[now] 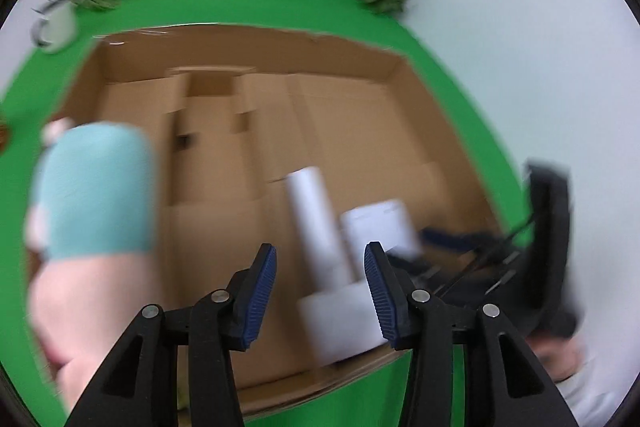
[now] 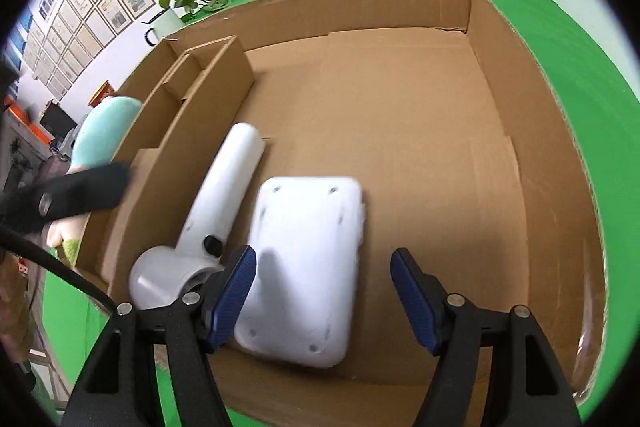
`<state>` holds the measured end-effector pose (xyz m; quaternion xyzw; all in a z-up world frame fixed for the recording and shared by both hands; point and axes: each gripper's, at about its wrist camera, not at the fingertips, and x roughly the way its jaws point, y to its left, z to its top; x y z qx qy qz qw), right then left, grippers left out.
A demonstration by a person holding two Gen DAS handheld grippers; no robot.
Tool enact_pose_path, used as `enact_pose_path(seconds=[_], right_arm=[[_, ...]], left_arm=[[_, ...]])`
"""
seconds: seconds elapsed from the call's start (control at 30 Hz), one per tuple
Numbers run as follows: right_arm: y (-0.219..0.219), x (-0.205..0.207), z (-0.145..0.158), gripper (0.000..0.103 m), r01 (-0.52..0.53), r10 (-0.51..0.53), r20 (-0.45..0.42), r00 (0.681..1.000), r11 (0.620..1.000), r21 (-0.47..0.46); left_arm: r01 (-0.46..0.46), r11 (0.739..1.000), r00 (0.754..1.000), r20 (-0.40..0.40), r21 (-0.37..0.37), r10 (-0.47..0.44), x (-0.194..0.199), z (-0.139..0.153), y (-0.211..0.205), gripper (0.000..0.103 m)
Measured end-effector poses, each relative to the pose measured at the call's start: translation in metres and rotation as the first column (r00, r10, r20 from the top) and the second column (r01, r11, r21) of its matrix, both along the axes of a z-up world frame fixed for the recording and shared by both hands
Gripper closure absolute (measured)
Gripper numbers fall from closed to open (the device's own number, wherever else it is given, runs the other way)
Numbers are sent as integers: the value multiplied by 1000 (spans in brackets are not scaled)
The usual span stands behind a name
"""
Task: Organize objects
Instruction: 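Lower the white device into the box beside the fan and release, then withdraw the right gripper from the box toward the green-and-white medicine box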
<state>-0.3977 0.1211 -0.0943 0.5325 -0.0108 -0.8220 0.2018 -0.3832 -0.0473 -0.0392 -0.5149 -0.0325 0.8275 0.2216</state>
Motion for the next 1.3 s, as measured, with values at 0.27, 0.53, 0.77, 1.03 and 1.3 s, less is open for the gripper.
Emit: enact_pose_path(seconds=[0.27,0.53,0.77,1.03,1.3], right_arm=[[0,0,-3,57,13,-9,76,997,999,-51],[-2,1,-7,58,43,-28,144,989,994,-104],[-7,2,-6,55,46,-35,123,992,995,-86],[5,49,34,20,109,-100,-230,968,994,30],[8,144,98,13,127,-53,-560,827,987,94]], left_arm=[[-52,999,998,42,13,51,31,-18,-18,59],[-120,992,991,70,49,116,46,-25,-15,59],[-125,992,990,72,-2,125,35,-26,-5,59],[-175,980,978,-135,-97,162,65,7,-6,54],[-318,943,814,-540,-101,216,166,86,-9,1]])
